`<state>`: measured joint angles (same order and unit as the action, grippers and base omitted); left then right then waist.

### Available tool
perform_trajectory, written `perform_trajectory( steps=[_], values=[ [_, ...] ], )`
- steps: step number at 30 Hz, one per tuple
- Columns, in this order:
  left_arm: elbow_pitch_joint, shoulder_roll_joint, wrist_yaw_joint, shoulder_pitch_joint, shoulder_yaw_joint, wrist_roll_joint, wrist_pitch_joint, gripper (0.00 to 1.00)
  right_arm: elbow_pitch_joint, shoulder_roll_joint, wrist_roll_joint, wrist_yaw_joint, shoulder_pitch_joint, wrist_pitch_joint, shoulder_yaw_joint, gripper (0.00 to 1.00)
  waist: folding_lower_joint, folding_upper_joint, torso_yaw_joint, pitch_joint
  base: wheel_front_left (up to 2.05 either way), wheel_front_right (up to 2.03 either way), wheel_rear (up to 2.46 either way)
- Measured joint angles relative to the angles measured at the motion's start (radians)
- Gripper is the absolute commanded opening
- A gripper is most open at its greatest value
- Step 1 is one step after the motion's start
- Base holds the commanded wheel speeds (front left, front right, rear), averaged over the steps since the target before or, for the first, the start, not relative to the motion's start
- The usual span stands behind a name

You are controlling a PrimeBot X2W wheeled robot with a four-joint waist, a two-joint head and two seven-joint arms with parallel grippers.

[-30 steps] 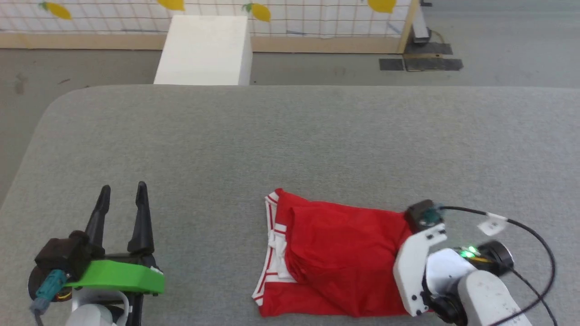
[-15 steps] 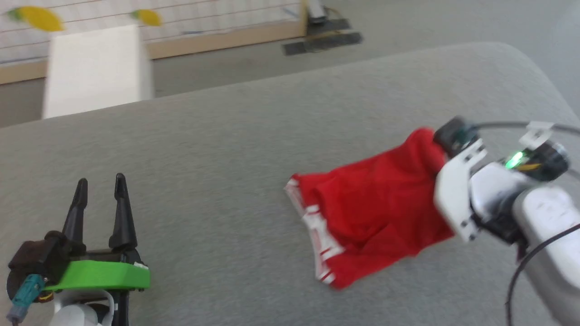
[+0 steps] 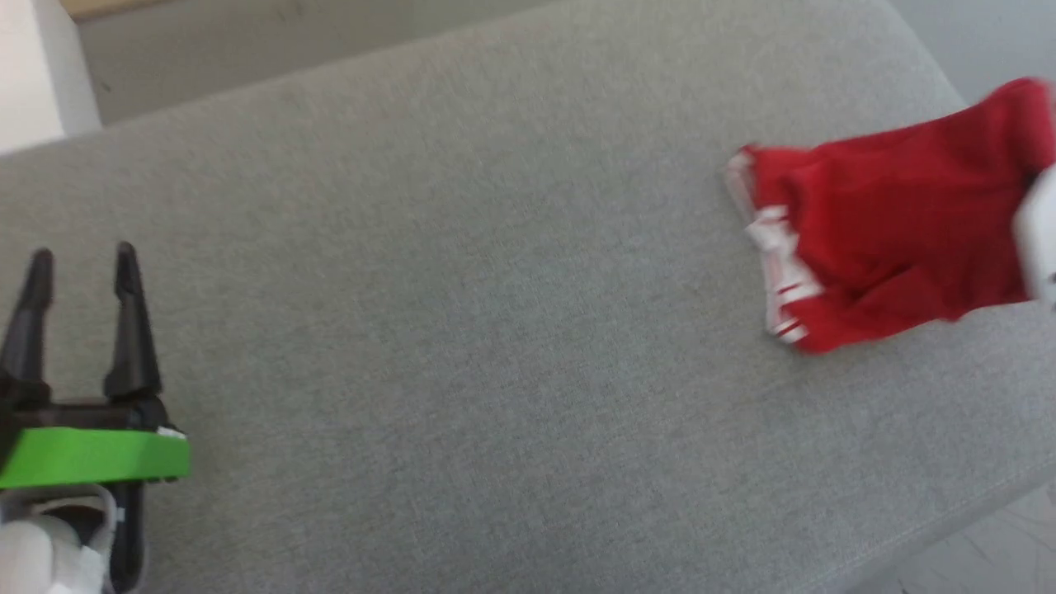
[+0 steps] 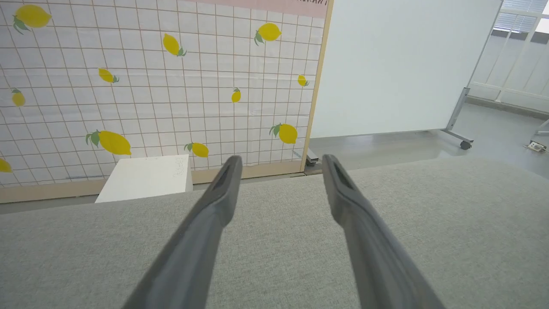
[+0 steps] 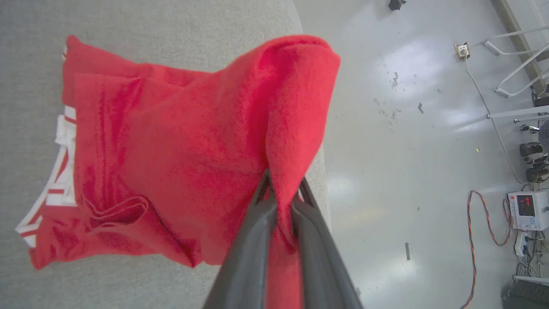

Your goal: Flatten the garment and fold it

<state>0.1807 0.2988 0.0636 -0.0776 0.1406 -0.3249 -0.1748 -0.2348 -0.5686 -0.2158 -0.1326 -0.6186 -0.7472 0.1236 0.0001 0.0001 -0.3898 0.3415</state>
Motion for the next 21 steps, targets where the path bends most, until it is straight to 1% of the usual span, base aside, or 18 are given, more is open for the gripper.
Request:
perform_trajectory(
  steps=[4,11,12,13,15,17,19,21],
  values=[
    [0.040,0.031,0.000,-0.007,0.015,0.000,0.030,1.00,-0.046,-0.007,0.049,0.000,-0.012,0.039,-0.123,0.00,0.0000,0.0000,0.001,0.080,0.00,0.00,0.00],
    [0.076,0.053,-0.003,-0.011,0.025,0.000,0.053,1.00,-0.129,0.033,0.157,0.000,-0.037,0.115,-0.329,0.00,0.0001,0.0000,0.039,0.198,0.00,0.00,0.00],
    [0.079,0.055,-0.003,-0.011,0.026,0.000,0.057,1.00,-0.137,0.044,0.177,0.000,-0.040,0.124,-0.366,0.38,0.0001,0.0000,0.049,0.208,0.00,0.00,0.00],
    [0.080,0.056,-0.003,-0.011,0.026,-0.001,0.059,1.00,-0.139,0.049,0.194,0.000,-0.042,0.135,-0.392,1.00,0.0002,0.0000,0.057,0.215,0.00,0.00,0.00],
    [0.079,0.058,-0.003,-0.011,0.026,-0.001,0.058,1.00,-0.140,0.065,0.236,0.000,-0.052,0.165,-0.437,1.00,0.0001,0.0000,0.079,0.226,0.00,0.00,0.00],
    [0.069,0.056,-0.003,-0.011,0.021,-0.001,0.053,1.00,-0.136,0.079,0.252,0.000,-0.065,0.205,-0.472,1.00,0.0001,0.0000,0.098,0.230,0.00,0.00,0.00],
    [0.048,0.048,-0.003,-0.010,0.010,-0.002,0.039,1.00,-0.130,0.082,0.260,0.000,-0.074,0.235,-0.475,1.00,0.0001,0.0000,0.114,0.223,0.00,0.00,0.00],
    [0.021,0.034,-0.003,-0.011,-0.004,-0.002,0.022,1.00,-0.107,0.088,0.240,0.000,-0.078,0.281,-0.472,1.00,0.0000,0.0000,0.126,0.206,0.00,0.00,0.00]
  ],
)
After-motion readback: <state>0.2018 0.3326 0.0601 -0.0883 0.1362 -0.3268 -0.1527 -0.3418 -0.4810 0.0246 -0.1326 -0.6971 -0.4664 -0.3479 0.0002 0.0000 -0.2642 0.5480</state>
